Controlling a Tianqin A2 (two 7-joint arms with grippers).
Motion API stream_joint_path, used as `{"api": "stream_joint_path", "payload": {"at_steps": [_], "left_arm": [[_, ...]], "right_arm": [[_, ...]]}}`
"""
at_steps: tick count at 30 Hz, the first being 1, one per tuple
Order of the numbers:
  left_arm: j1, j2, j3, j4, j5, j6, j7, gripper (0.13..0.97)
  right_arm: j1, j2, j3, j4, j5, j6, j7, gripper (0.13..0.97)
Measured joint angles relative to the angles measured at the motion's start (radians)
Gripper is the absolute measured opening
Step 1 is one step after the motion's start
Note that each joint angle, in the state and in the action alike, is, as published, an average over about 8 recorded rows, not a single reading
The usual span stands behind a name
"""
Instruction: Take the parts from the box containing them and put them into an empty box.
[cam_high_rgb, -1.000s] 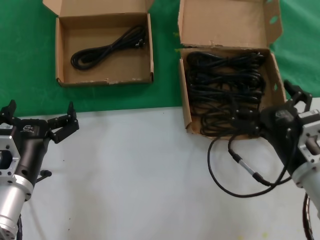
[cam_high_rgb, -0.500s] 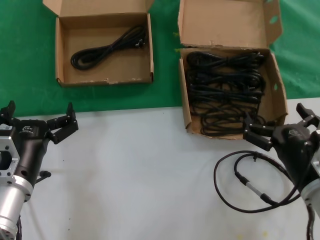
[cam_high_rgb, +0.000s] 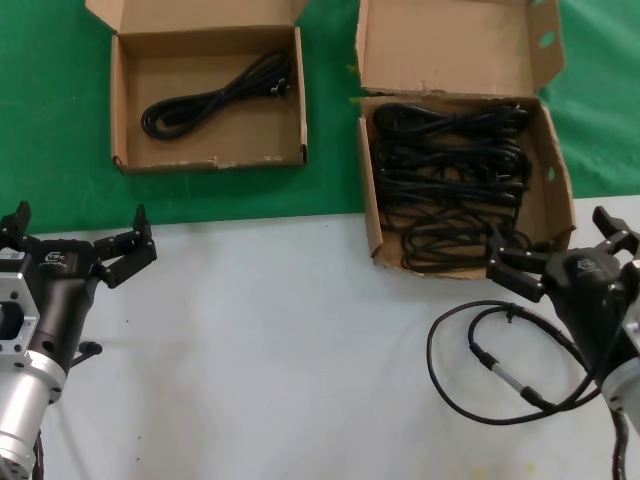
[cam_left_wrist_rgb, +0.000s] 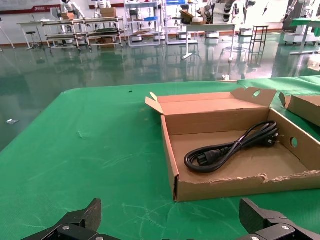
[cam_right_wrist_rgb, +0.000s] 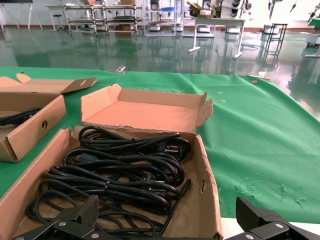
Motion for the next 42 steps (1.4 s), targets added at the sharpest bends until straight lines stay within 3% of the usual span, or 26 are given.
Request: {"api": "stream_joint_path", "payload": {"at_steps": [42], "left_arm": [[0.0,0.0,0.0,0.0,0.0,0.0,0.0,0.966]], "right_arm": [[0.0,0.0,0.0,0.0,0.0,0.0,0.0,0.966]]}}
